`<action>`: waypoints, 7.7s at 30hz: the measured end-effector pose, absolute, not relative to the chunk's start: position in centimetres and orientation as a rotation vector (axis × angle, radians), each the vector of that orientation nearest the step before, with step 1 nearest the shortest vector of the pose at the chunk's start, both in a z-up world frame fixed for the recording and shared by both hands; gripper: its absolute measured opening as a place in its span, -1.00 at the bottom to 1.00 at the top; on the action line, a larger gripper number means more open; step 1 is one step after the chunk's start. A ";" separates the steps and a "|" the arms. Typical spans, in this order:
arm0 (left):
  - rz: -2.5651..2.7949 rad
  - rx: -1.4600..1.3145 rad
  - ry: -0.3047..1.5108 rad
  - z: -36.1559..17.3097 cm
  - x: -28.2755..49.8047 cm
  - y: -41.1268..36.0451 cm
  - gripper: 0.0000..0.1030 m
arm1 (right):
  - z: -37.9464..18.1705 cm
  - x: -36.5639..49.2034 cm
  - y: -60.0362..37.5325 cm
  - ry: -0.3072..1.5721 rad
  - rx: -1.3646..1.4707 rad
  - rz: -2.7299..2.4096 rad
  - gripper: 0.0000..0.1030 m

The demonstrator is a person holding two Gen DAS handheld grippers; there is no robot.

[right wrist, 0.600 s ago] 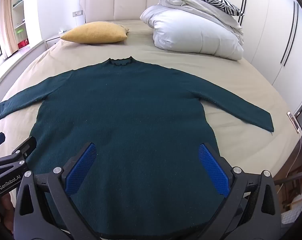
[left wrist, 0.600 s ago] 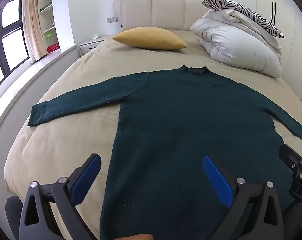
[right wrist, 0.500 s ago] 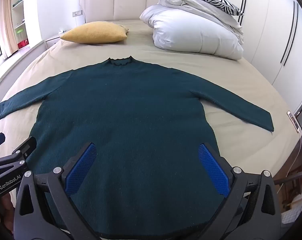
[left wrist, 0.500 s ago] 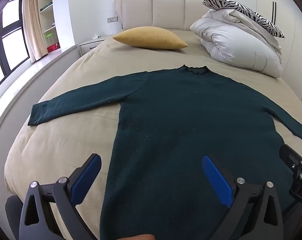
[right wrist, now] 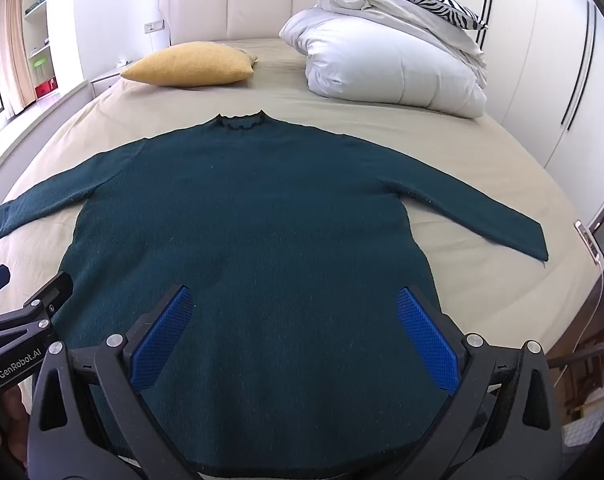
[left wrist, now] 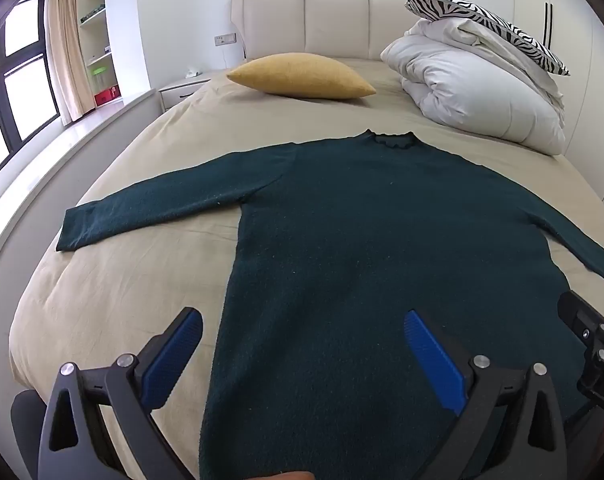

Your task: Fold small clothes

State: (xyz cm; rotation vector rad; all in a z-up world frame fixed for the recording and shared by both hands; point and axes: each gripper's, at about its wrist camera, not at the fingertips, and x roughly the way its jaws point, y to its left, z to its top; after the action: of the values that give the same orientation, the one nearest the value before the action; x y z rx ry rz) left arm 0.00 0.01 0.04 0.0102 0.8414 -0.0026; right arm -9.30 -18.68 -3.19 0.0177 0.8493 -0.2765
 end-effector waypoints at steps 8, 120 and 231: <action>-0.003 0.011 0.841 0.0 0.0 0.0 1.00 | -3.2 -9.4 -18.7 0.851 0.018 -0.276 1.00; -0.206 -0.064 0.911 -2.9 5.5 -1.7 1.00 | -11.4 -14.0 -64.0 0.601 1.100 -0.627 0.47; -0.393 -0.336 1.035 -8.7 26.5 -3.9 -0.84 | -13.9 18.3 -55.6 0.951 0.630 -0.263 -1.00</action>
State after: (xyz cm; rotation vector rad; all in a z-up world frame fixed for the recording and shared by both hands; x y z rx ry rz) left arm 26.48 -3.93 -8.73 -0.3362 1.0350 -0.3930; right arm 18.29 -55.59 -13.91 0.6303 0.9510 -0.2633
